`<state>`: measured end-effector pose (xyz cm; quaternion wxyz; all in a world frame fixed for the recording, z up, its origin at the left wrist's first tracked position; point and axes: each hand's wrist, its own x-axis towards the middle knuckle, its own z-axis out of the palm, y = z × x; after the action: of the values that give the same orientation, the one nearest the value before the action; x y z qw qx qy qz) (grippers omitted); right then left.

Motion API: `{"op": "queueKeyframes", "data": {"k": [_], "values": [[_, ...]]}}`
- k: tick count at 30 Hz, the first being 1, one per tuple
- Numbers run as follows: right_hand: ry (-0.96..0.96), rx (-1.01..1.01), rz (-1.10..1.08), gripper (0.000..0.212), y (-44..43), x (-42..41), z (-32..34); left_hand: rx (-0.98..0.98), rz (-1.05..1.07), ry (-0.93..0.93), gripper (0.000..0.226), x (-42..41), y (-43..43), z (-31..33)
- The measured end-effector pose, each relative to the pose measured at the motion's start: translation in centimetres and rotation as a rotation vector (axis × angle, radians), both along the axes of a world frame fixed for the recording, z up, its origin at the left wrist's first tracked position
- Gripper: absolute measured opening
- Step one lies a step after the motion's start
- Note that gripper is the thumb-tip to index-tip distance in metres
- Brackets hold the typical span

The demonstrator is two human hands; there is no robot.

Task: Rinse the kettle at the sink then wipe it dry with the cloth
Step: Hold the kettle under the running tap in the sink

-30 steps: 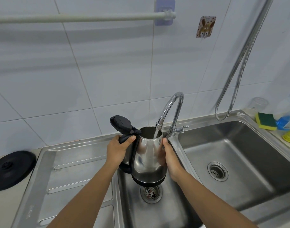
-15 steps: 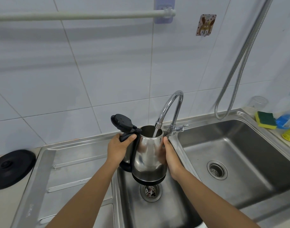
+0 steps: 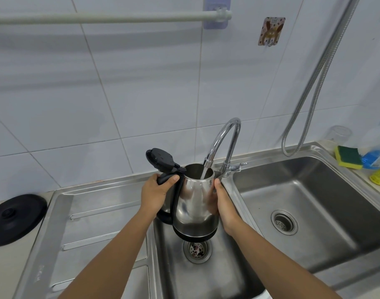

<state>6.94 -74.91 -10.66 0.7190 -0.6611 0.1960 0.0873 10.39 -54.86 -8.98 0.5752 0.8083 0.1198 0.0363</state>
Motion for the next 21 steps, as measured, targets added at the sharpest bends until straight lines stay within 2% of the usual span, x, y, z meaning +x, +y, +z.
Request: {"op": "queueKeyframes", "data": {"k": [21], "values": [[0.012,-0.020,-0.021,0.052,-0.61,-0.30,-0.11,0.033,-0.028,-0.006,0.041,-0.01,-0.73,-0.37]]}}
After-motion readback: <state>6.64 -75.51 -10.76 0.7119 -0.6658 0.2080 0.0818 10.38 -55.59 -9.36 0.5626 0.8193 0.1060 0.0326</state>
